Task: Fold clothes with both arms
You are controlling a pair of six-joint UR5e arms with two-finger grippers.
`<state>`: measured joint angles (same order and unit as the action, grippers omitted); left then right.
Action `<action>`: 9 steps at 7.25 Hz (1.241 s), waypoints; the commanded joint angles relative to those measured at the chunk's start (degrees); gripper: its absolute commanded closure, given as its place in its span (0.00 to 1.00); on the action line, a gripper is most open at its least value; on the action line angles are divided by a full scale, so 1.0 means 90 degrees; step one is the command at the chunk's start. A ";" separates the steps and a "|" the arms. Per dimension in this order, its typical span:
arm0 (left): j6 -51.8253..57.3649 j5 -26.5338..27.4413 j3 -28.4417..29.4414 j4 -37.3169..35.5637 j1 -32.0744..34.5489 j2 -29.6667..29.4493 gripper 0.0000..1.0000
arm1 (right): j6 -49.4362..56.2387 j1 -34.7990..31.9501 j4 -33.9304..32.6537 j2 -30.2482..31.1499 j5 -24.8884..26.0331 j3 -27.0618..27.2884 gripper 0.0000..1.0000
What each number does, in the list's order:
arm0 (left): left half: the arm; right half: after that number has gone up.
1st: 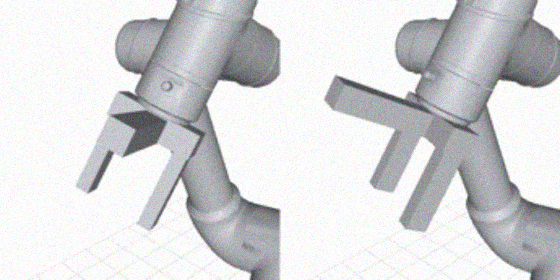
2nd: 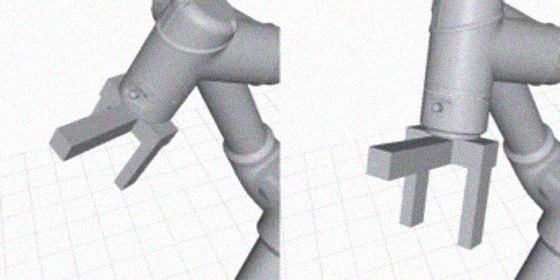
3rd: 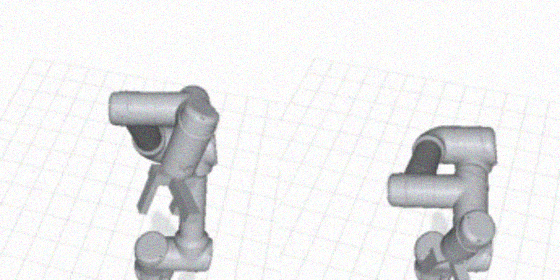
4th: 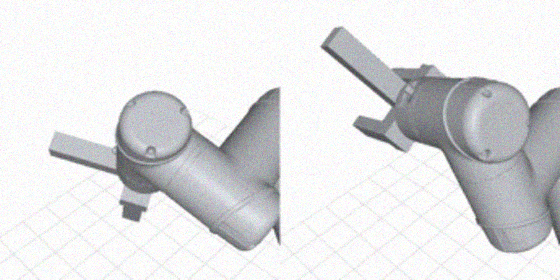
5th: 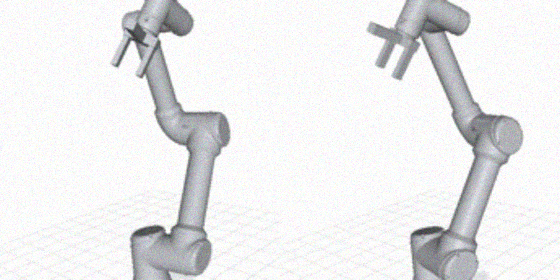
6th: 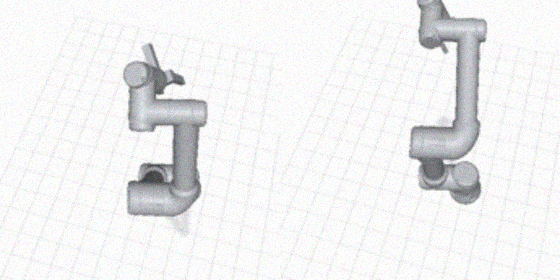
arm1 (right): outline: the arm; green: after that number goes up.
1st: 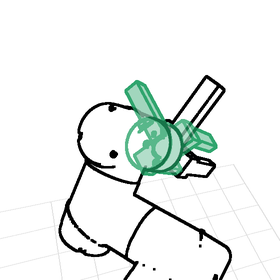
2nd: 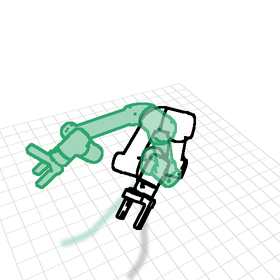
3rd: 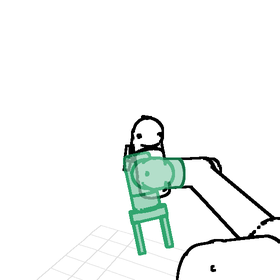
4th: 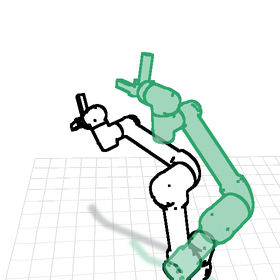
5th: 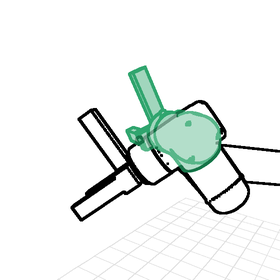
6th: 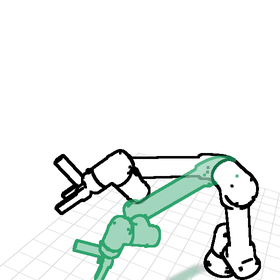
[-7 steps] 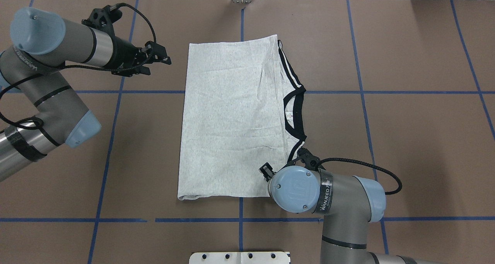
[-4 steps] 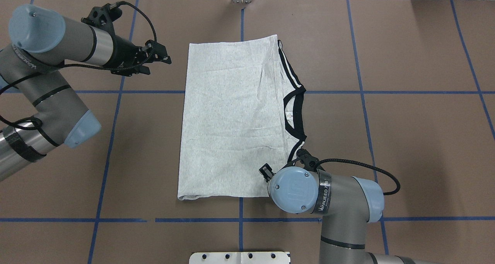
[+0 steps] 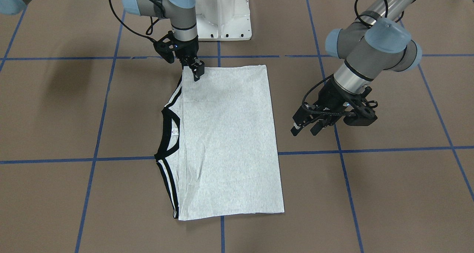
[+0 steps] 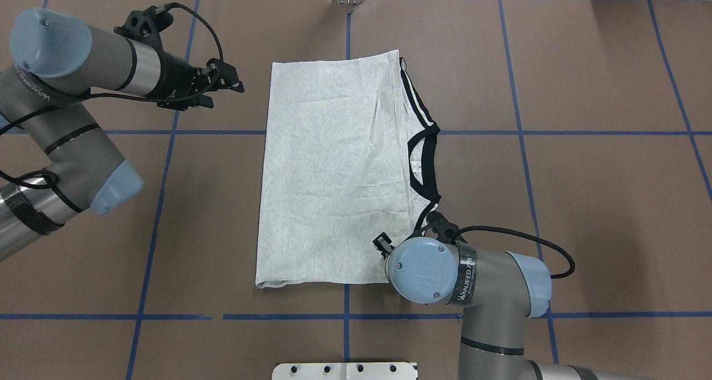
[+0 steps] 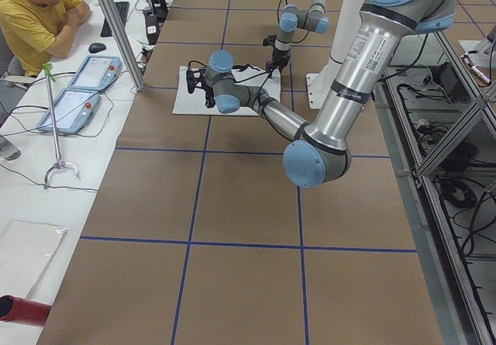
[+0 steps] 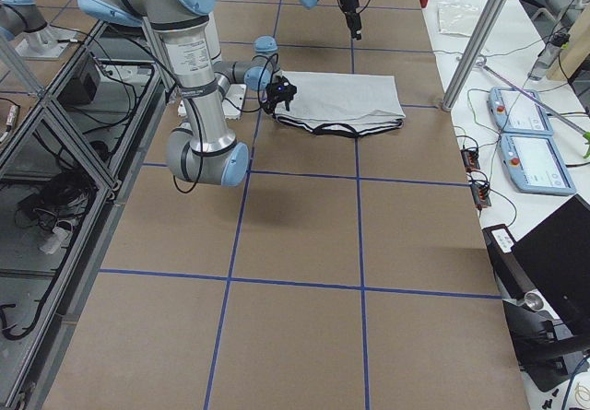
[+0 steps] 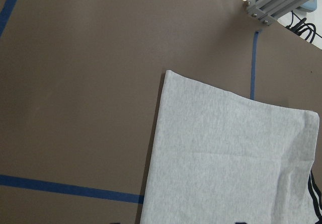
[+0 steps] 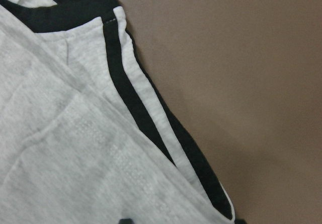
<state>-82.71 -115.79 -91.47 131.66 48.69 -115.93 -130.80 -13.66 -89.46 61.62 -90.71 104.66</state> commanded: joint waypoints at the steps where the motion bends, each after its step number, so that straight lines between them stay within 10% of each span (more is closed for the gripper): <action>1: 0.0000 0.0004 -0.0012 0.0000 0.0000 0.0010 0.19 | -0.0007 -0.0006 0.0008 -0.0021 0.0000 -0.0027 0.50; 3: 0.0000 0.0004 -0.0031 0.0000 0.0019 0.0010 0.19 | -0.0007 -0.0006 -0.0002 -0.0050 0.0000 -0.0018 1.00; 9: -0.1263 0.0140 -0.0750 -0.0029 -0.0310 0.0506 0.21 | -0.0076 -0.0045 -0.0080 0.0184 -0.0088 0.0606 1.00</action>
<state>-87.92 -115.23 -94.46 131.53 47.75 -113.71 -131.38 -14.08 -90.08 62.53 -91.45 108.77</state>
